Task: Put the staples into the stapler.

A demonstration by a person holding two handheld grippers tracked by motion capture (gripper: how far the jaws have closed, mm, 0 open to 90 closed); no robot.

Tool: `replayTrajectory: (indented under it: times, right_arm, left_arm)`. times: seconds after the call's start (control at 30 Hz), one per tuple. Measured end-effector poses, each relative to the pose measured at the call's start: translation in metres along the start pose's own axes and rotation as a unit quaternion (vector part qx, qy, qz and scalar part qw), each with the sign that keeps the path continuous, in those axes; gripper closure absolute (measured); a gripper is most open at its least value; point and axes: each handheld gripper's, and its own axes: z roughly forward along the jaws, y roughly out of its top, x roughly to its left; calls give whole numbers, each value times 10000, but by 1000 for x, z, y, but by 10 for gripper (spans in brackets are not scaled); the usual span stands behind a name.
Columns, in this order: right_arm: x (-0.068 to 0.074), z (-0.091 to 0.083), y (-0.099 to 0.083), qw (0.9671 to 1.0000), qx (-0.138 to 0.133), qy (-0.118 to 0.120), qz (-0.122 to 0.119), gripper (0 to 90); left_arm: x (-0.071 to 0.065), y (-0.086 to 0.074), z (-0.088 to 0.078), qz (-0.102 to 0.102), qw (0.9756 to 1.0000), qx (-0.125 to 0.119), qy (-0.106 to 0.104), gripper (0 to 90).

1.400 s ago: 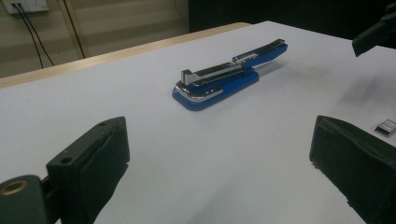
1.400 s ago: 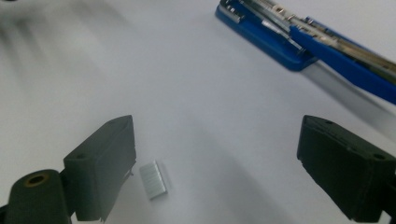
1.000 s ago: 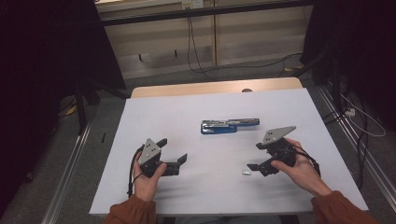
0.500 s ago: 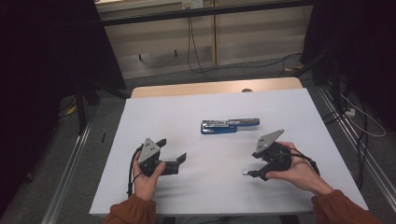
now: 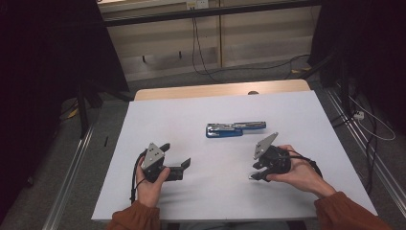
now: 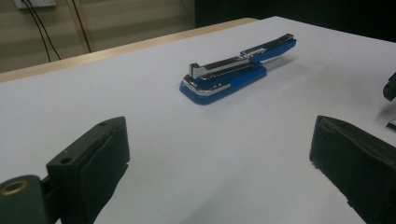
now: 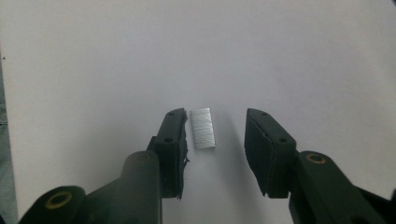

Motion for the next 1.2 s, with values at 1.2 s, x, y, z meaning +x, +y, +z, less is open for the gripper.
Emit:
replayTrajectory:
  times: [1.2]
  right_arm:
    - [2,16,9,9977,585,183,-295,790]
  left_arm:
    - [-1,0,1,36,10000,2,-19,51]
